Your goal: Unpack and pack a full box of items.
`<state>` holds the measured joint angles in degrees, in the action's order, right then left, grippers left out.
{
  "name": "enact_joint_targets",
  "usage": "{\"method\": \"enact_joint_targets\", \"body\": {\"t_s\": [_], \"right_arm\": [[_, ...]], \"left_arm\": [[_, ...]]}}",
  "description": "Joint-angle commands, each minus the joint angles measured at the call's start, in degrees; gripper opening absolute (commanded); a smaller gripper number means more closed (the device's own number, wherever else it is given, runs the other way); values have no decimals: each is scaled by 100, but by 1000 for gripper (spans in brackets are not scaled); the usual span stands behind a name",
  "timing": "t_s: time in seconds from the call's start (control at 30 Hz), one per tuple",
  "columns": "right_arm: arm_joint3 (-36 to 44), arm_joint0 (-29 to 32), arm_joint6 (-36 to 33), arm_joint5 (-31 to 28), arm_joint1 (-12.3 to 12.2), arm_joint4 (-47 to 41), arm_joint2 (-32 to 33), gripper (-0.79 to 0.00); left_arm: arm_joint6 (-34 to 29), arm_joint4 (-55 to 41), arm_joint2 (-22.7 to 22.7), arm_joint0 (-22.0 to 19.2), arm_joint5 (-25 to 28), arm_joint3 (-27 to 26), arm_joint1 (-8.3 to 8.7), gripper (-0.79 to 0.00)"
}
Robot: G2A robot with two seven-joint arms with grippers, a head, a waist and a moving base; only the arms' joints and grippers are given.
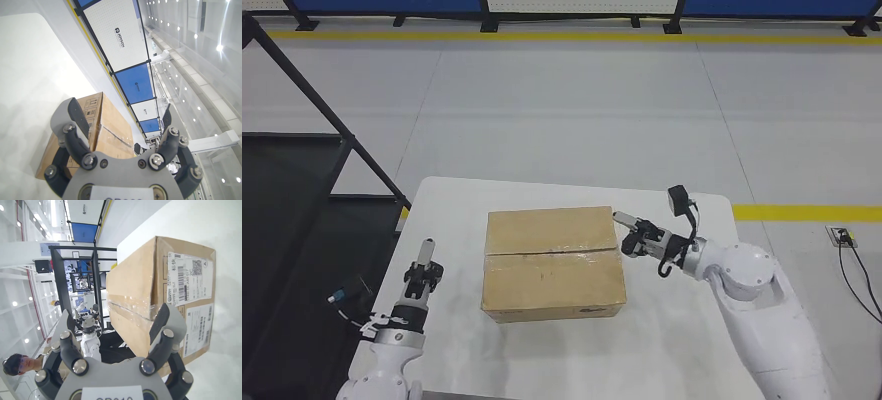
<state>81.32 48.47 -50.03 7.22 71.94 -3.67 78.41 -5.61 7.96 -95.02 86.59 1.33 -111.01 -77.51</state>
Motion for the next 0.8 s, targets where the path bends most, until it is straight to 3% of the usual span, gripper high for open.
{"method": "enact_joint_targets", "body": {"t_s": [0.0, 0.17, 0.27, 0.77], "right_arm": [[214, 148, 242, -148, -15, -140, 168, 0], [731, 680, 1035, -812, -31, -754, 687, 0], [731, 680, 1035, -812, -31, -754, 687, 0], [731, 680, 1035, -812, -31, -754, 687, -1]], "left_arm": [[-73, 40, 38, -52, -9, 19, 6, 0], [-218, -72, 87, -251, 48, 49, 16, 0], [3, -170, 70, -402, 120, 156, 7, 0], [3, -170, 70, -402, 119, 156, 7, -1]]}}
